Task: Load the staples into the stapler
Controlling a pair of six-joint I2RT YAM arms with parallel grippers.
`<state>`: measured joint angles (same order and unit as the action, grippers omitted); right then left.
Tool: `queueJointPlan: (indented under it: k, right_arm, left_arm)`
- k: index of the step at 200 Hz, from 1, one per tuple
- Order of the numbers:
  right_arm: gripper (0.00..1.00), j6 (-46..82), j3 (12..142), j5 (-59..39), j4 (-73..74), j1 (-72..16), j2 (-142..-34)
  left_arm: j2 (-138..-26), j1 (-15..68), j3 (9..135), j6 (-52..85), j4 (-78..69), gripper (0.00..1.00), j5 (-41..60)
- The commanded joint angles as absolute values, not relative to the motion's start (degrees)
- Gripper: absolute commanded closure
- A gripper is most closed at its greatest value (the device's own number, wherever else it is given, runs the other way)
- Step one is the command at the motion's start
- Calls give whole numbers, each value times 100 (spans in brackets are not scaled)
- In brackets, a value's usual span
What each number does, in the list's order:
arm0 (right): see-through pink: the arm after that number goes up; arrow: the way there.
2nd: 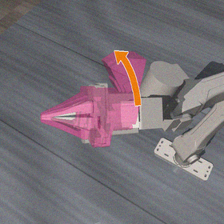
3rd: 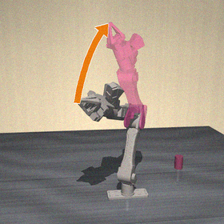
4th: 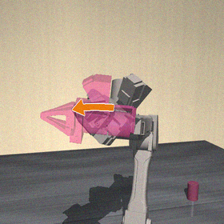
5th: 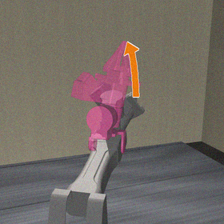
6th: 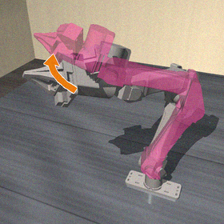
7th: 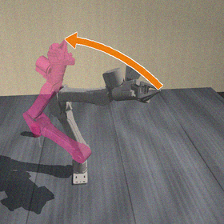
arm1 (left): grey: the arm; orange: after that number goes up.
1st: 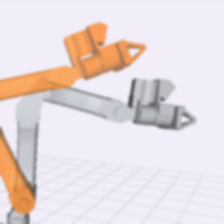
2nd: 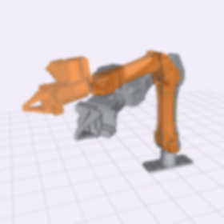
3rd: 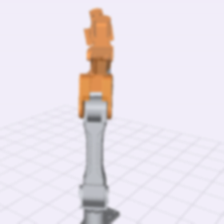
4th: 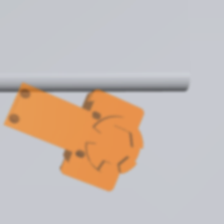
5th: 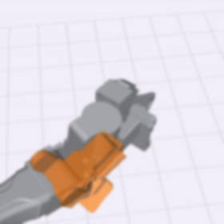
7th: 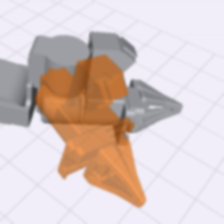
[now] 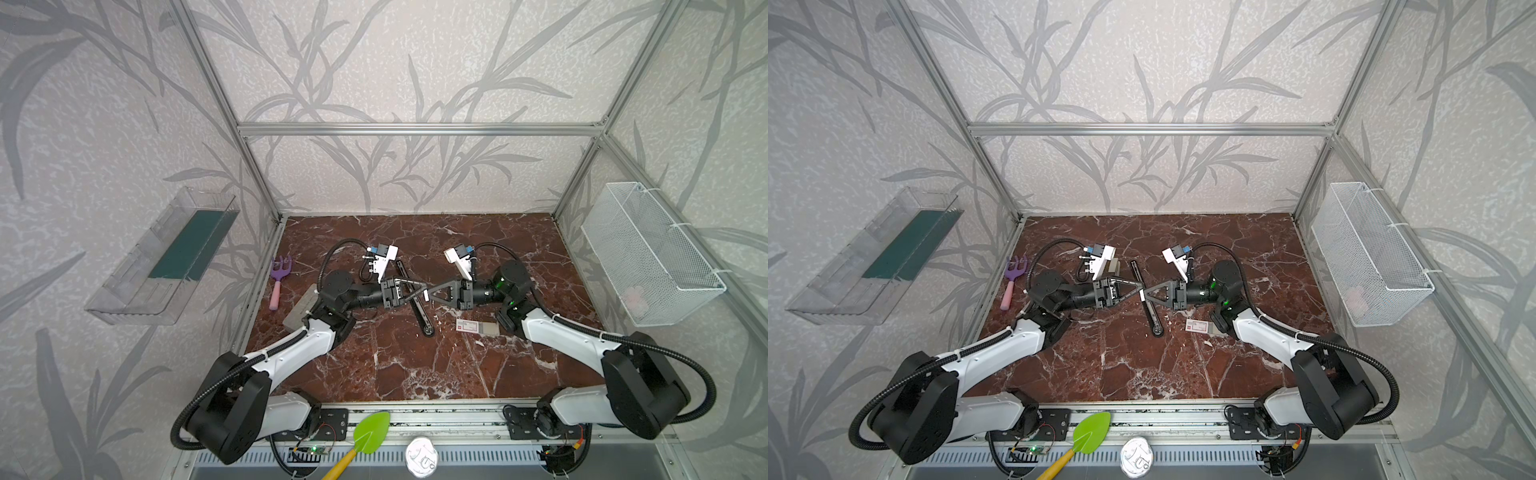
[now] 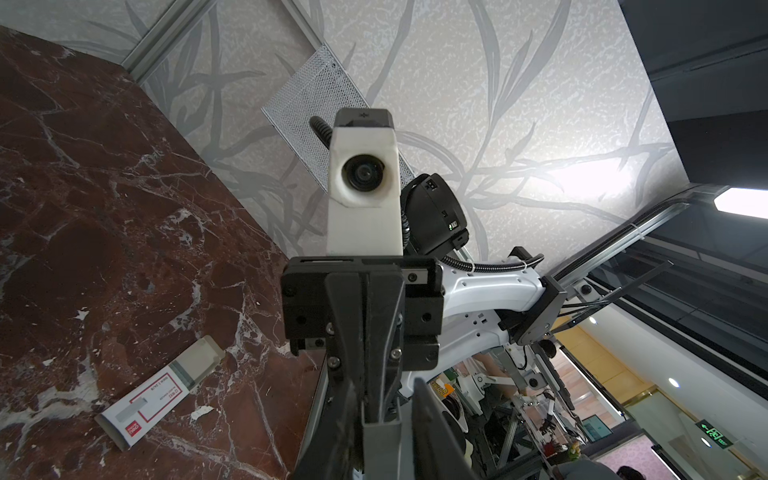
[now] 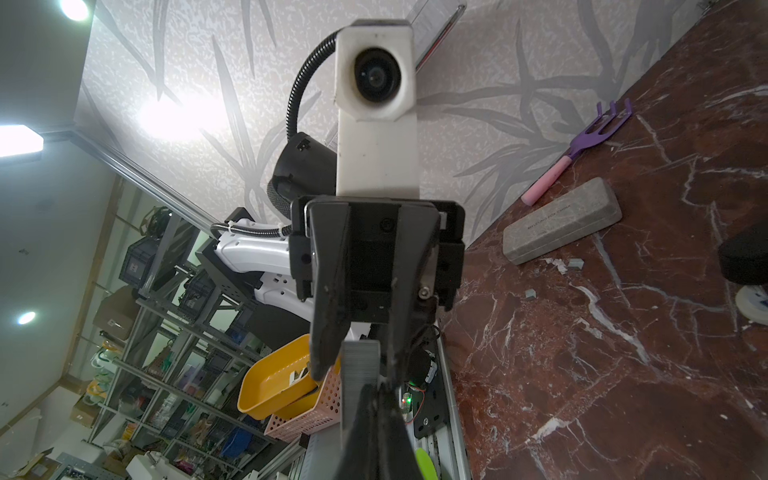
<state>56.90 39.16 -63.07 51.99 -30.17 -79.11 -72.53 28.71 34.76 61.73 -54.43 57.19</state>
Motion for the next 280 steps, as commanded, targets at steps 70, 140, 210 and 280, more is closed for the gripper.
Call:
queueJointPlan:
  k: [70, 140, 210, 280]
  right_arm:
    - [93, 5235, 3998, -6131, 4680, -3024, -7766]
    - [79, 4985, 3887, -5970, 4142, -2800, -7490]
    - [77, 2898, 4321, -3751, 107, -2449, -7576]
    - [78, 2277, 5270, -2238, -1306, -2884, -9511]
  left_arm:
    - [-7216, 2883, 3656, 6171, -5541, 82, 5856]
    - [-7060, 2870, 3681, 5725, -4842, 83, 5685]
    - [-6543, 2709, 3961, 4091, -1870, 83, 4909]
    - [-6467, 2579, 4153, 3478, -318, 82, 3702]
